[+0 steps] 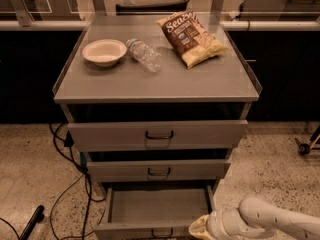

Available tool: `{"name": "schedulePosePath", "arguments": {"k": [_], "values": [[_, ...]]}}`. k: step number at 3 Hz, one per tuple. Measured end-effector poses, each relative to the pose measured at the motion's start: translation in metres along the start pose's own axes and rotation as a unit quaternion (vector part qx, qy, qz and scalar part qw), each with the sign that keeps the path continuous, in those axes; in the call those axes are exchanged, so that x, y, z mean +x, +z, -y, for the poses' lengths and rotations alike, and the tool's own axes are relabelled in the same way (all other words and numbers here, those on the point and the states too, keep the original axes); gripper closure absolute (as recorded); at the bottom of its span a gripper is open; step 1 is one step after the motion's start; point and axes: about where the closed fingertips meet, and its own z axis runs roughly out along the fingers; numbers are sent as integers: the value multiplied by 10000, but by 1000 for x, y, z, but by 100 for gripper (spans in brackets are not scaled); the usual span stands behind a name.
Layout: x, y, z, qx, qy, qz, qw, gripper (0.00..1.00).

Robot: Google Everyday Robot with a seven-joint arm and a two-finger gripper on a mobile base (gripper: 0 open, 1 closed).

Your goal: Close bottom drawer

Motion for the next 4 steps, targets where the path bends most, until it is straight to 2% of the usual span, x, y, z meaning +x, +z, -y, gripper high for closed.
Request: {"name": "schedulePosePath", "arguments": {"k": [1, 2, 3, 4], "values": [[21, 25, 6, -128, 162, -84, 9998, 100], [60, 57, 18, -215, 381, -275, 9987, 100], [90, 76, 28, -204, 490, -439, 9976, 100], [92, 78, 29, -196, 503, -440, 9976, 82]]}}
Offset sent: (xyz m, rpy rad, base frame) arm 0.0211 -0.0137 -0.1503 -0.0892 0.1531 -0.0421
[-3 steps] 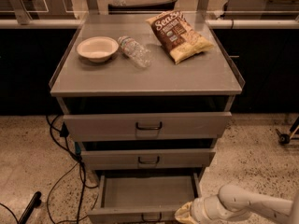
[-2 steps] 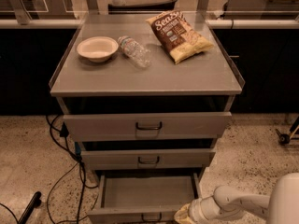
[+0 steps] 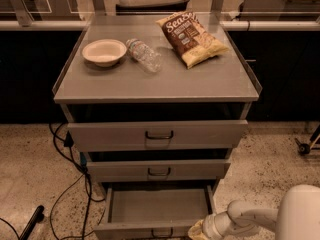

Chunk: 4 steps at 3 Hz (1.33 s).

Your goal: Close bottom drawer

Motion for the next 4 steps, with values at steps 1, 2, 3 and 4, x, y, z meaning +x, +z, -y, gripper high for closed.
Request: {"name": "schedulePosePath", "arguments": {"k": [1, 2, 3, 4], "values": [[0, 0, 0, -1, 0, 0, 10000, 51], [0, 0, 0, 0, -1, -1, 10000, 26], [-3, 9, 11, 18, -33, -43, 10000, 4], [-3, 15, 20, -27, 24, -97, 9999, 0]]}}
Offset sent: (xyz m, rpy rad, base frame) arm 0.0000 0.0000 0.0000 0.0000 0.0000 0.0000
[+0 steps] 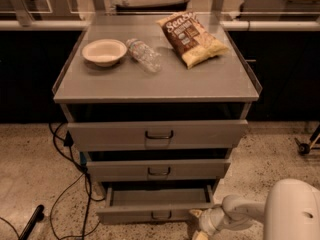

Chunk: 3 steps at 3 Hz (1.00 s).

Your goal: Close bottom drawer

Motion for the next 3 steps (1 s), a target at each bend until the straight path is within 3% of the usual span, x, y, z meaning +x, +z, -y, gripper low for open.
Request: {"name": "schedulePosePath", "arguments": {"k": [2, 3], "values": [[-38, -27, 125, 574, -164, -326, 9977, 50], [-40, -28, 130, 619, -187, -322, 9974, 47]]}}
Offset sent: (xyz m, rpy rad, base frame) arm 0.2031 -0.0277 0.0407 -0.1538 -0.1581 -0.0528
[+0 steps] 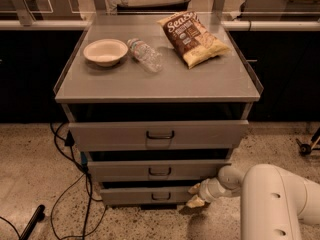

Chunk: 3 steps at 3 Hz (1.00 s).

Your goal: Close bottom drawer

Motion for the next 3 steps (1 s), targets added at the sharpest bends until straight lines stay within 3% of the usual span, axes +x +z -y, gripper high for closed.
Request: {"name": "schedulePosePath", "arguments": {"k": [2, 3], "values": [[0, 0, 0, -1, 0, 0, 10000, 2], [0, 0, 0, -1, 0, 0, 10000, 0]]}}
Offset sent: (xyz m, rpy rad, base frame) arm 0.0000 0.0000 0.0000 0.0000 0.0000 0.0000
